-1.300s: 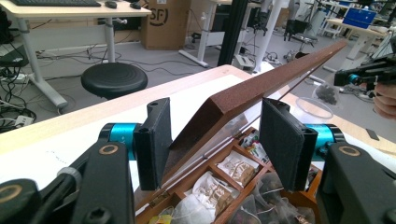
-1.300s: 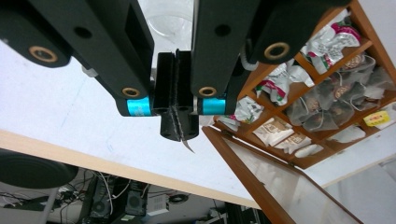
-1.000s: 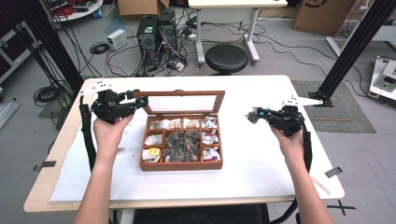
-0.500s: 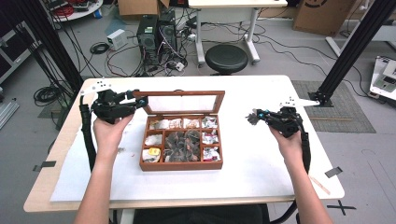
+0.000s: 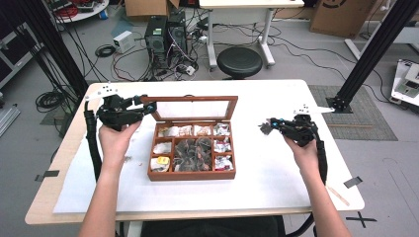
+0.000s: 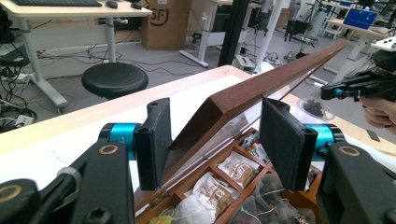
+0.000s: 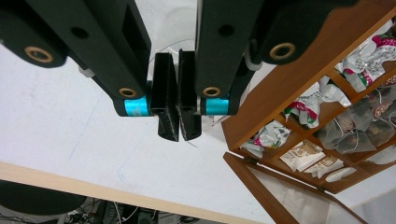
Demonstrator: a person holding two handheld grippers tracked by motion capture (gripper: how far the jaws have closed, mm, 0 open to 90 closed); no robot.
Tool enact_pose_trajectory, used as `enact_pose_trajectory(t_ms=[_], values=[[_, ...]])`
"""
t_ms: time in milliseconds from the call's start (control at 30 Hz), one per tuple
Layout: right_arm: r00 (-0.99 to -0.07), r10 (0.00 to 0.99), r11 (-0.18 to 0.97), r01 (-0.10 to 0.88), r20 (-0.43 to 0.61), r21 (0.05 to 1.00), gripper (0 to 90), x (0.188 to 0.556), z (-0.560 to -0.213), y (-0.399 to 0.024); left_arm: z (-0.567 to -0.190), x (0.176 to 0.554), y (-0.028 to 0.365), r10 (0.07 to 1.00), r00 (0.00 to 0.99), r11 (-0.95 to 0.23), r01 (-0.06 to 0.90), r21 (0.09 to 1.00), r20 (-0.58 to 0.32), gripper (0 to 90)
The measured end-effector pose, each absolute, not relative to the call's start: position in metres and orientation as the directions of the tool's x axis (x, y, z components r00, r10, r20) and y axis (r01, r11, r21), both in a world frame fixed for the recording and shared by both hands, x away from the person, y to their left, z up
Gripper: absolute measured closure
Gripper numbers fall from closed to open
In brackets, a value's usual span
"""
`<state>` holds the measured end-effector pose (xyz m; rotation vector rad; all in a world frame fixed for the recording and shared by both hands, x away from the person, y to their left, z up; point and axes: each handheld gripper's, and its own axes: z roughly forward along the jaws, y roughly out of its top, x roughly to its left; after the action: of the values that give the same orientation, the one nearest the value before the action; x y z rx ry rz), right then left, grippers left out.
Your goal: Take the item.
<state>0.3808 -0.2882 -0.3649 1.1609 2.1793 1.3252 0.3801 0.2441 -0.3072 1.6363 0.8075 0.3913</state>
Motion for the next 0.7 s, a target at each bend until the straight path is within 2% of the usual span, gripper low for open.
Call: enact_pose_trajectory(t_ms=[700], values=[[-0.574,0.809,0.174,0.438,0.126,0.882,64.4,0.3761,-0.3568,-0.2973,-0.3071,0.3797,0.2439,0.691,0.701,-0.051,0.29,0.956,-0.176,44.3]])
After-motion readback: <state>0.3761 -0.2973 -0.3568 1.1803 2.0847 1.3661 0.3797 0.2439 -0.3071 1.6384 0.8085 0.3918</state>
